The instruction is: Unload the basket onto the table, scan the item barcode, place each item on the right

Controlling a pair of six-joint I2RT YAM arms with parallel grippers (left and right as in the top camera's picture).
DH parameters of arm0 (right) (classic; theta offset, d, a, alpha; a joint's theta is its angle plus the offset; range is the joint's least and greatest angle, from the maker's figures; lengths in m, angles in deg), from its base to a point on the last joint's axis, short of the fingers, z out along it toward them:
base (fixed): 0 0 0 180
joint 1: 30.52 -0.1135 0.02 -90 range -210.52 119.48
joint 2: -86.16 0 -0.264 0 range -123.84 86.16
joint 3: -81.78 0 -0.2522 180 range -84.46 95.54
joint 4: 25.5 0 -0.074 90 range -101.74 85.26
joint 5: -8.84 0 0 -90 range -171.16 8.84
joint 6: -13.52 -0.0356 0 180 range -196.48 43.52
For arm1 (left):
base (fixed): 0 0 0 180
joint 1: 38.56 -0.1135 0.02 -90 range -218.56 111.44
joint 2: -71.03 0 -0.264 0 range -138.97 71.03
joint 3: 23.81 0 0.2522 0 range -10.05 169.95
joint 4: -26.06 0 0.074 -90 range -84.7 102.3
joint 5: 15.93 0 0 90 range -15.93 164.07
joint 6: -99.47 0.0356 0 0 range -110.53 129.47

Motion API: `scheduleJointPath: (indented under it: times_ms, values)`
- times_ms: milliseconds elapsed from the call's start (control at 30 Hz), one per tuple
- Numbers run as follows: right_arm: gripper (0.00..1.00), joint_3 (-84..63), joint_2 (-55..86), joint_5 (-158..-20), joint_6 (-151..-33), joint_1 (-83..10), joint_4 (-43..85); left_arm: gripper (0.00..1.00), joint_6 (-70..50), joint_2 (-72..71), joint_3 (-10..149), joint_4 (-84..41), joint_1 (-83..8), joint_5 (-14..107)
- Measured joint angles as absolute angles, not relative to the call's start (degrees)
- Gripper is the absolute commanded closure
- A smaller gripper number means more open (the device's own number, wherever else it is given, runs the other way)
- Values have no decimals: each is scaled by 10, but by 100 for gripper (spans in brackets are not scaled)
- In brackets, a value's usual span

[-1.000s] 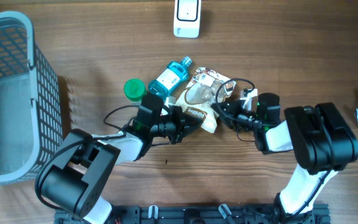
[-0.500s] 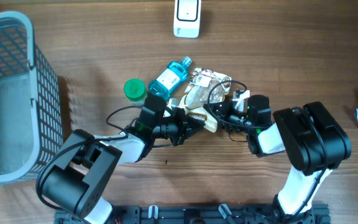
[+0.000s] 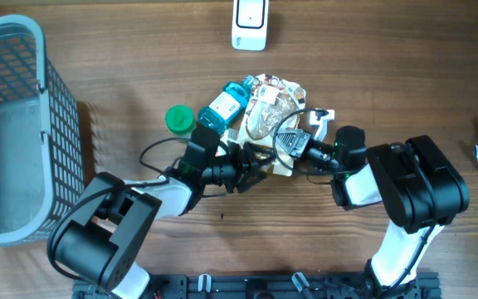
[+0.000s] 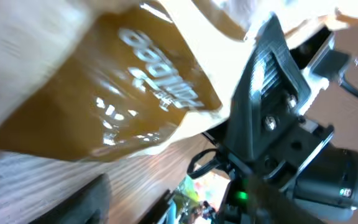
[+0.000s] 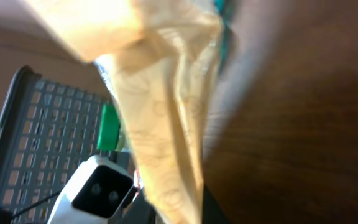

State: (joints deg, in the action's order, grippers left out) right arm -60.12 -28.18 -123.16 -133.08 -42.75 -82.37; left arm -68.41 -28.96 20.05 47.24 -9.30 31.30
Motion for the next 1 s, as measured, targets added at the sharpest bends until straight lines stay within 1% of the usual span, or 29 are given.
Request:
scheduleJointPath:
  times_ms: [233, 400, 567, 633, 800, 1000]
  values:
    - [95, -601, -282, -1274, -1310, -367, -836, 0, -675, -290, 201, 511, -122, 313]
    - [95, -601, -282, -1312, -1303, -316, -838, 0, -668, -290, 204, 515, -154, 313]
    - [95, -603, -267, -1352, -1303, -307, -840, 1, -628, -290, 258, 511, -179, 308]
    - [95, -606, -235, -1369, -1303, -307, -840, 0, -611, -290, 291, 498, -186, 306]
    - [95, -606, -124, -1406, -1306, -307, -829, 0, -563, -290, 384, 413, -201, 306]
    - [95, -607, 1, -1427, -1297, -307, -686, 0, -506, -290, 485, 322, -225, 304]
